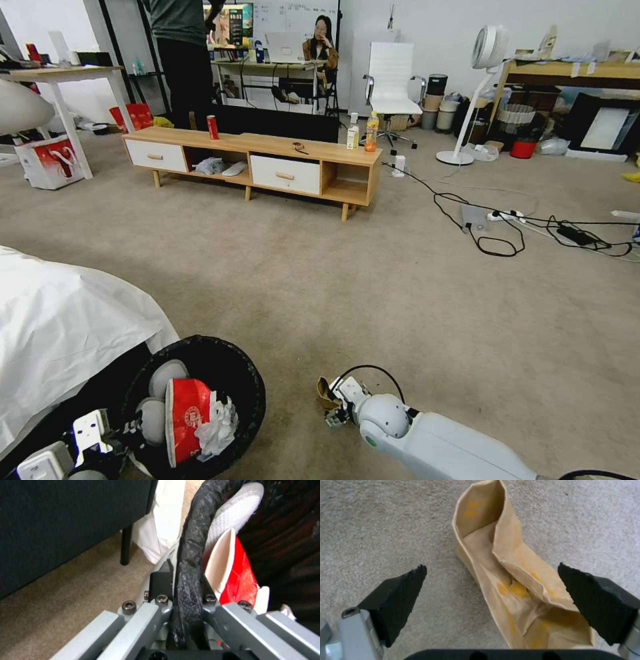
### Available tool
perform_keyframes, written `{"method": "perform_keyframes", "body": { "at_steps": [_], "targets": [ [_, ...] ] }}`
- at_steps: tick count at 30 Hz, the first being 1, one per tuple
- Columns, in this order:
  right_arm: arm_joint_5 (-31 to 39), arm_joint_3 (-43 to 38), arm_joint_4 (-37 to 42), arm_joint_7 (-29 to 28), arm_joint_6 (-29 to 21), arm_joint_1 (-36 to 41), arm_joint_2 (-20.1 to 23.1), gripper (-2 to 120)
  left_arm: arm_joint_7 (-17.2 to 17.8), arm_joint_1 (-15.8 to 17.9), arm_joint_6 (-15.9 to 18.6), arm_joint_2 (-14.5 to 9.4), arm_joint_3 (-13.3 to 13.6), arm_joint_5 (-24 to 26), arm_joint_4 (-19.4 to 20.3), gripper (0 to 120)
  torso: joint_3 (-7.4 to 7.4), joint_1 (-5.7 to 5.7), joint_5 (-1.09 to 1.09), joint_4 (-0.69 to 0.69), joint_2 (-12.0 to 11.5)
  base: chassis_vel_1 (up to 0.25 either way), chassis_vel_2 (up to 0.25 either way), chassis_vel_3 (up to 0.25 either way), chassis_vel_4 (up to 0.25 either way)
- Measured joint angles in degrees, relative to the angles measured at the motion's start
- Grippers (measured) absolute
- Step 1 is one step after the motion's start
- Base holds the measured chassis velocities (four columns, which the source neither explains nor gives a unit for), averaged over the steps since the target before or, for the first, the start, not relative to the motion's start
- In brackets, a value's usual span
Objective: Pick up the trash bin and place the garbage on the floor into it.
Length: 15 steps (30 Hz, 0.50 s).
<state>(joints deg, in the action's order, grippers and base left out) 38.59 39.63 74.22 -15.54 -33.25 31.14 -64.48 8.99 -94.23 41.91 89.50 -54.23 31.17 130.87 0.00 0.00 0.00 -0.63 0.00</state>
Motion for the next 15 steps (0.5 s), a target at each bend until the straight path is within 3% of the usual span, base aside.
{"method": "perform_keyframes", "body": {
  "at_steps": [15],
  "targets": [
    [-3.2,0.09,-6.25,1.96,2.65,0.38,-3.31,100,-0.16,-0.17,-0.23,0.17,0.2,-0.46,-0.35,2,0.0,0.0,-0.01,0.0,0.0,0.0,0.0,0.0,0.0]
  ]
}}
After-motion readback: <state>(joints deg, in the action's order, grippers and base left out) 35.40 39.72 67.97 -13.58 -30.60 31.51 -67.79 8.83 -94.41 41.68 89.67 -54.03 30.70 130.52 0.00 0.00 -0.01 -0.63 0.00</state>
